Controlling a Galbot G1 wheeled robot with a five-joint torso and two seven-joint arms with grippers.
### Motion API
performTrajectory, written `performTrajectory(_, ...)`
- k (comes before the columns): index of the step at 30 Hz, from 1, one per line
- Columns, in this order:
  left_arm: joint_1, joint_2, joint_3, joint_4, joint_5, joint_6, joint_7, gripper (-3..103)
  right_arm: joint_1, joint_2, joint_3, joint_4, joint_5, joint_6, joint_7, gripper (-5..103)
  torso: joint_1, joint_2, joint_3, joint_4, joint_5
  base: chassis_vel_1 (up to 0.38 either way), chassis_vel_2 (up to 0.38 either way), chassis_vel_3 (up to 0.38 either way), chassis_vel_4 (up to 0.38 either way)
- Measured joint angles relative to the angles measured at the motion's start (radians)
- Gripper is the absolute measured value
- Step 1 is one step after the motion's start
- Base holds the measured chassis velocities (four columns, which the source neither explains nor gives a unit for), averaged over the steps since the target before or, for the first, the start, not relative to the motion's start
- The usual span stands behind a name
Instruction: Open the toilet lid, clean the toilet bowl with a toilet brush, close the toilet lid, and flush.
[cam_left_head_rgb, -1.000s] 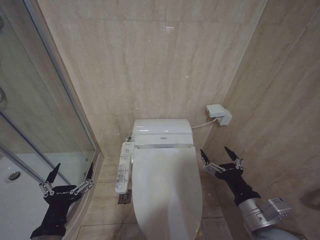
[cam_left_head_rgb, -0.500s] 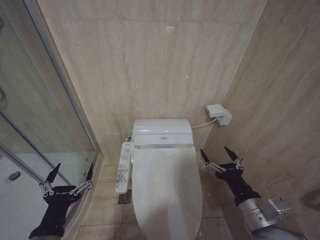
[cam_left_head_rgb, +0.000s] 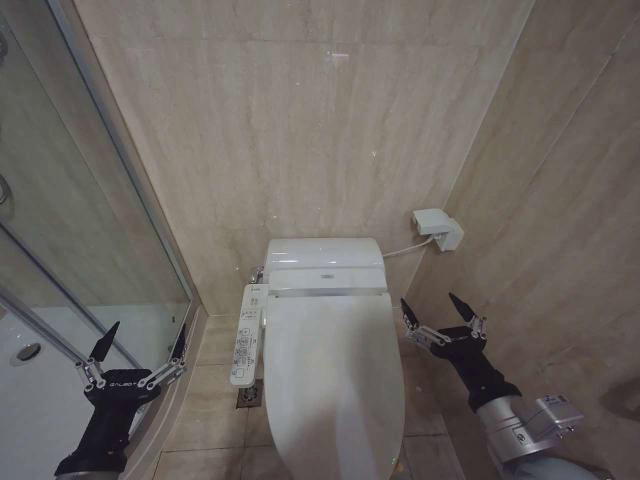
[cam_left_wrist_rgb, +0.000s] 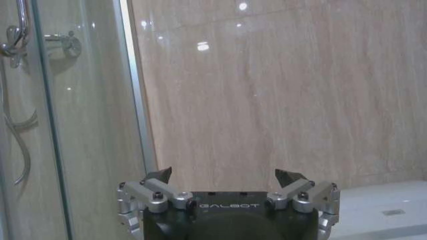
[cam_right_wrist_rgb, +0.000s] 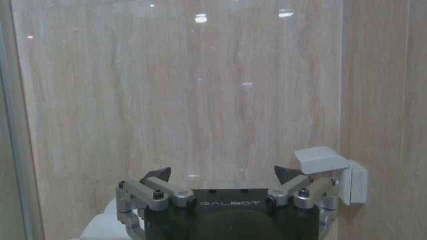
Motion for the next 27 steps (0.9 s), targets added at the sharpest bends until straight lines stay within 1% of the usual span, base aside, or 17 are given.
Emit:
performTrajectory(17,0.0,0.0,0.001,0.001,-0.001,0.0,-0.002,100,0.0,0.0,0.0,0.0,0.0,0.0,0.0,100,0.0,0.0,0.0,0.0001,0.0001,0.004,-0.001,-0.002,0.0)
performTrajectory(22,0.0,0.0,0.001,0.001,-0.001,0.0,-0.002,100,0.0,0.0,0.0,0.0,0.0,0.0,0.0,100,0.0,0.0,0.0,0.0,-0.0002,0.172,-0.027,-0.183,0.021)
performTrajectory(25,0.0,0.0,0.001,0.001,-0.001,0.0,-0.002,100,0.0,0.0,0.0,0.0,0.0,0.0,0.0,100,0.0,0.0,0.0,0.0002,0.0005,0.344,-0.034,-0.343,0.022)
performTrajectory(27,0.0,0.0,0.001,0.001,-0.002,0.0,-0.002,100,0.0,0.0,0.0,0.0,0.0,0.0,0.0,100,0.0,0.0,0.0,-0.0001,-0.0004,0.381,-0.048,-0.397,0.024)
